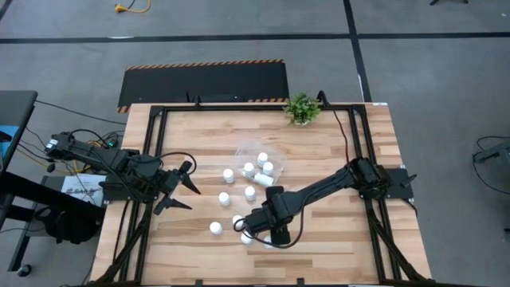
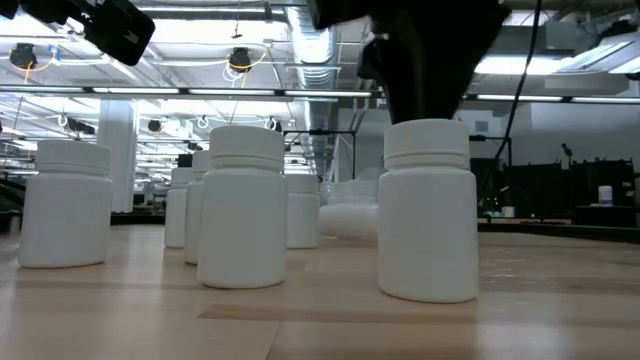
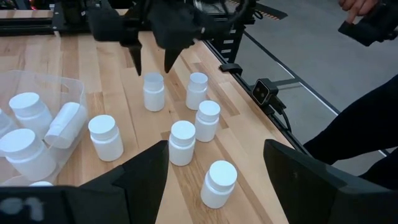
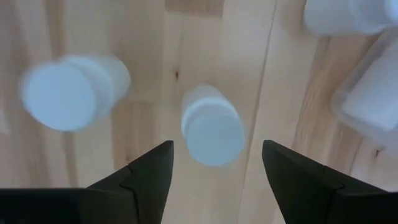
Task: Pick and place pill bottles into a basket
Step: Put the pill bottle into the bin
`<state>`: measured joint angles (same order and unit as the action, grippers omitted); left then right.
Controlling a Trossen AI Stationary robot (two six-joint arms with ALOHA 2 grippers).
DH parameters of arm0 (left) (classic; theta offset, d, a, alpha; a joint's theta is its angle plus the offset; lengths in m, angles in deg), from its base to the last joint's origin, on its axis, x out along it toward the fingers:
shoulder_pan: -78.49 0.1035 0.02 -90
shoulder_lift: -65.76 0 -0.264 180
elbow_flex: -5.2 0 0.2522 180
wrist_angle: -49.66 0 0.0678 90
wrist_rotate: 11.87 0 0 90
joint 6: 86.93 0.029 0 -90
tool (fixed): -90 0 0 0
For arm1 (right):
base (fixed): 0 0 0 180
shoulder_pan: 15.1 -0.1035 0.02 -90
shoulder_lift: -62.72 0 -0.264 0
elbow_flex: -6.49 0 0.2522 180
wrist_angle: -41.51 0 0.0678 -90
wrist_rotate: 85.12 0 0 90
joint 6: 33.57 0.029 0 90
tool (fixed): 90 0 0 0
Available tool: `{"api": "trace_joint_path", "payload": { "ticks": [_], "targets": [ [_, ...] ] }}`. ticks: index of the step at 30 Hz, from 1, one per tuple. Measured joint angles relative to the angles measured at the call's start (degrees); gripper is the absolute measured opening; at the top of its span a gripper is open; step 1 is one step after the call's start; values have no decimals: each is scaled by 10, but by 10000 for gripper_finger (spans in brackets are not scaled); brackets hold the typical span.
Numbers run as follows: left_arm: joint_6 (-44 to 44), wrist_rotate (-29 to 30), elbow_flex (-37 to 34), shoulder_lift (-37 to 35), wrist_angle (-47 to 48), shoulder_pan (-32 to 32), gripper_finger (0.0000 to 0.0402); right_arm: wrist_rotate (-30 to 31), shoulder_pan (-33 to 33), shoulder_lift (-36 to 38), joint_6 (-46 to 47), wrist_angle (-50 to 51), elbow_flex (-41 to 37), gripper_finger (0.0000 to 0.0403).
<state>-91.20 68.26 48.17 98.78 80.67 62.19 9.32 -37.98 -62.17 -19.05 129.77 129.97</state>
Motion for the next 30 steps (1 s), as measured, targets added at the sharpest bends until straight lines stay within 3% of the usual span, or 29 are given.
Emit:
{"api": "trace_joint_path", "payload": {
  "ticks": [30],
  "targets": [
    [-15,1,0,0,-1,0,251,-1,-6,0,-10,-63,-51,239]
  ]
}}
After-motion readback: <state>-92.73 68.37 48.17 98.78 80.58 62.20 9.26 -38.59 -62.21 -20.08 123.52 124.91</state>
